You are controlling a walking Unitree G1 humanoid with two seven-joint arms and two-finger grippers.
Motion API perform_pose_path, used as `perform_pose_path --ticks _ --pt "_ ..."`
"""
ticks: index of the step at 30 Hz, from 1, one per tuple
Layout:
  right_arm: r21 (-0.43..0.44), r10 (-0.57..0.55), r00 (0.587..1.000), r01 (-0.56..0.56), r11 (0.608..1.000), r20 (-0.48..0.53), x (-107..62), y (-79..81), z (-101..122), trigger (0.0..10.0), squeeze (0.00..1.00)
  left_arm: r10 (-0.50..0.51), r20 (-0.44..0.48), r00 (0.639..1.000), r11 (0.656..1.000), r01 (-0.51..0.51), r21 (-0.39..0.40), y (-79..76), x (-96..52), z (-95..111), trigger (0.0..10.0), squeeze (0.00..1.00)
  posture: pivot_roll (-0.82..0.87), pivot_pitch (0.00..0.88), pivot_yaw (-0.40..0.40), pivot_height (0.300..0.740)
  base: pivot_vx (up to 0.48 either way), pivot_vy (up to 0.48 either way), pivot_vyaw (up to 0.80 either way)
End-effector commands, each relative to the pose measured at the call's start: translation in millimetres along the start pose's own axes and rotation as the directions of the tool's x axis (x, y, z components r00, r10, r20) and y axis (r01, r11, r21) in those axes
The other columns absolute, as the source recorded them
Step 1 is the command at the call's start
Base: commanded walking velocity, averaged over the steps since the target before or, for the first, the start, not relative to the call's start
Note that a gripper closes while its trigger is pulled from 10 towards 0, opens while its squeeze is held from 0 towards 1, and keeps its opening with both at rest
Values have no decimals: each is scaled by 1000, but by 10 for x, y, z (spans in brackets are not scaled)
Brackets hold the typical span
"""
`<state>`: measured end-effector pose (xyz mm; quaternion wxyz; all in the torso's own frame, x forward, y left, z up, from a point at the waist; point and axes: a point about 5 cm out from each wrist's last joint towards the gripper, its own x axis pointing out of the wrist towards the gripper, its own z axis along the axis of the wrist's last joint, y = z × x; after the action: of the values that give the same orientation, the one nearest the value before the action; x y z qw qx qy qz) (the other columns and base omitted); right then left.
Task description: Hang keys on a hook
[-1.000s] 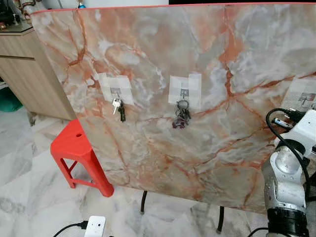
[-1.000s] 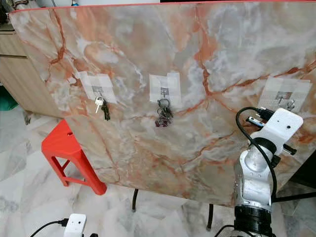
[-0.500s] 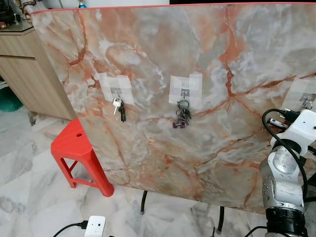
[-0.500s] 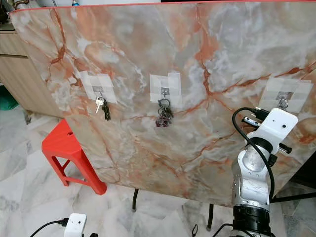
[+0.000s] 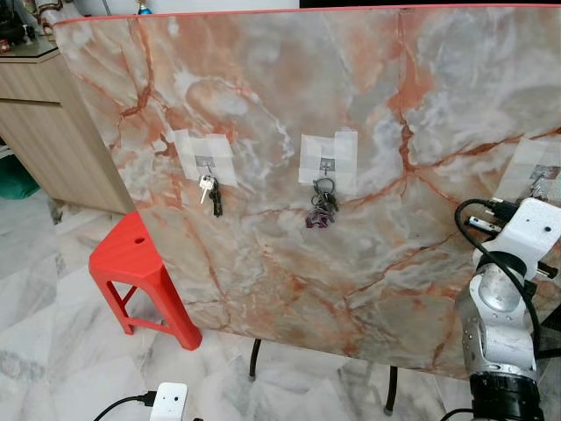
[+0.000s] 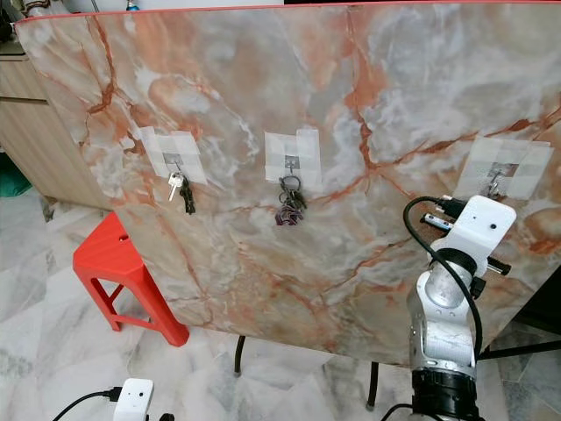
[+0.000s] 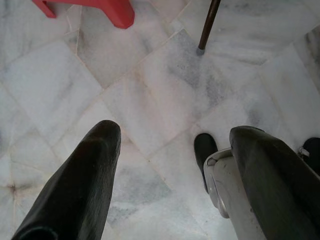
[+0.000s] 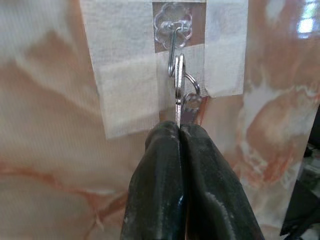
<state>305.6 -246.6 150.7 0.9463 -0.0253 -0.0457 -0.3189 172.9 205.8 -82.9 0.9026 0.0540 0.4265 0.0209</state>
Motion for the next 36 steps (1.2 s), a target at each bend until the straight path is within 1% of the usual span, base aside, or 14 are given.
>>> perform_pose_path --ticks 1,13,18,21,26,33,36 --pt "-5 30 999 -30 1000 -13 -39 42 -18 10000 0 14 -17 1000 1000 -14 4 51 -6 -26 10000 0 -50 0 67 727 0 0 0" --pt "-49 39 999 -39 998 -8 -56 33 -21 10000 0 13 -16 1000 1000 -13 3 50 -5 -21 10000 0 -50 0 65 727 0 0 0" --pt "-82 33 999 -33 996 -6 -5 18 -2 10000 0 14 -15 1000 1000 -14 1 50 -5 -20 10000 0 -50 0 65 727 0 0 0" --pt "-123 28 1000 -28 992 -6 32 5 8 10000 0 14 -15 1000 1000 -14 0 49 -5 -19 10000 0 -49 0 65 727 0 0 0" --pt "-142 31 1000 -30 989 1 50 1 21 10000 0 14 -15 1000 1000 -14 -1 48 -4 -19 10000 0 -49 0 65 727 0 0 0" --pt "-195 42 999 -38 980 16 70 -4 50 10000 0 14 -15 1000 1000 -14 -1 47 -4 -19 10000 0 -49 0 65 727 0 0 0" --pt "-200 41 999 -37 979 13 74 -6 52 10000 0 14 -15 1000 1000 -14 -1 46 -4 -19 10000 0 -49 0 65 727 0 0 0"
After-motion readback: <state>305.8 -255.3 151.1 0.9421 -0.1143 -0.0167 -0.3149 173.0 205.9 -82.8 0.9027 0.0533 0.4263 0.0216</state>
